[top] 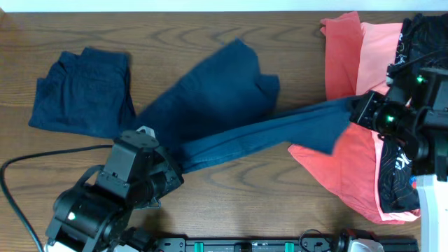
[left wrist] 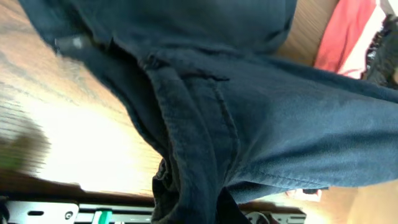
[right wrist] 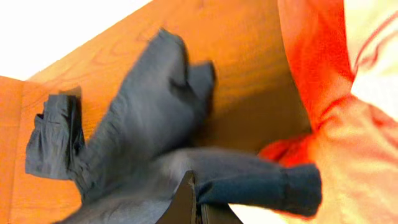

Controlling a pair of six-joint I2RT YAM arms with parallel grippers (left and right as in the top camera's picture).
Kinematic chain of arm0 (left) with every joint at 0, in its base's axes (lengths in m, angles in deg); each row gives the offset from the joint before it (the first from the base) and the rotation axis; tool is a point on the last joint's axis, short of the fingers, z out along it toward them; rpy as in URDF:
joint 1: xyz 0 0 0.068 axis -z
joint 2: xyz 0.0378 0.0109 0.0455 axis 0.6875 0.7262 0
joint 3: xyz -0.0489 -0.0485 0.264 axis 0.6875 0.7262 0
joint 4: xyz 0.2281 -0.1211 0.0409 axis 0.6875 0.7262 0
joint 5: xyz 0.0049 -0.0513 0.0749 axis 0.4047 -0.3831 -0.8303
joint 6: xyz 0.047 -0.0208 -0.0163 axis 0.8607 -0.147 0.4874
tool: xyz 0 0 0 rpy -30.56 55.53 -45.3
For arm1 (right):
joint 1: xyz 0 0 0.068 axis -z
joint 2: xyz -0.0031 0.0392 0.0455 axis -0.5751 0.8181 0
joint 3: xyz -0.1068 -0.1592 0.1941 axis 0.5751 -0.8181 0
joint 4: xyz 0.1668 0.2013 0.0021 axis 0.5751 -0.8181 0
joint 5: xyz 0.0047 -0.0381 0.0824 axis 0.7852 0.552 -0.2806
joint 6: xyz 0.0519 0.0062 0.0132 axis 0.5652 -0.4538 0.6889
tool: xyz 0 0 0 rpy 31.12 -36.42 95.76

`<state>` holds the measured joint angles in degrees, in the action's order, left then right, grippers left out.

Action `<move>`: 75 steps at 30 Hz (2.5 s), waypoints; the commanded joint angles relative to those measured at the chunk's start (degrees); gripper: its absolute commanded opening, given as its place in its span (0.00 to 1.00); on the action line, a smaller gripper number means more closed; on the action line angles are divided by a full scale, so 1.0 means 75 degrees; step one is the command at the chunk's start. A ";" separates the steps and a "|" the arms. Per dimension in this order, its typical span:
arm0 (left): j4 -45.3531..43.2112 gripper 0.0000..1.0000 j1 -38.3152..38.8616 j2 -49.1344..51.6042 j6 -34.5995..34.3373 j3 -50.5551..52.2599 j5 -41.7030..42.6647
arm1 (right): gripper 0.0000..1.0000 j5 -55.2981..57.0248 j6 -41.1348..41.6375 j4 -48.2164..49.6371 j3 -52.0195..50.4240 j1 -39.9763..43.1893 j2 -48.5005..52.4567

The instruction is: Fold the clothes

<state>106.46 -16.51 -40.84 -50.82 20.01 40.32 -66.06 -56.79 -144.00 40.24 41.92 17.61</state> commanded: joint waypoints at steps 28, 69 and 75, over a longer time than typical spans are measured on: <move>-0.1291 0.17 -0.2841 0.3893 -0.1985 -0.0003 -0.3418 | 0.01 0.1119 -0.0997 0.6213 0.0242 -0.3147 0.5397; -0.3016 0.98 -0.3407 0.4899 0.0428 0.2314 -0.0912 | 0.57 0.4051 -0.0659 0.1655 0.0230 -0.3042 0.7070; -0.3576 0.98 -0.3407 0.4902 0.1230 0.2314 -0.0484 | 0.65 0.4097 -0.0597 0.1582 0.0236 -0.2906 0.6837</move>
<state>80.41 -41.87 -4.47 -46.56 37.17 33.48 -40.62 -62.86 -131.82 43.22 18.90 69.02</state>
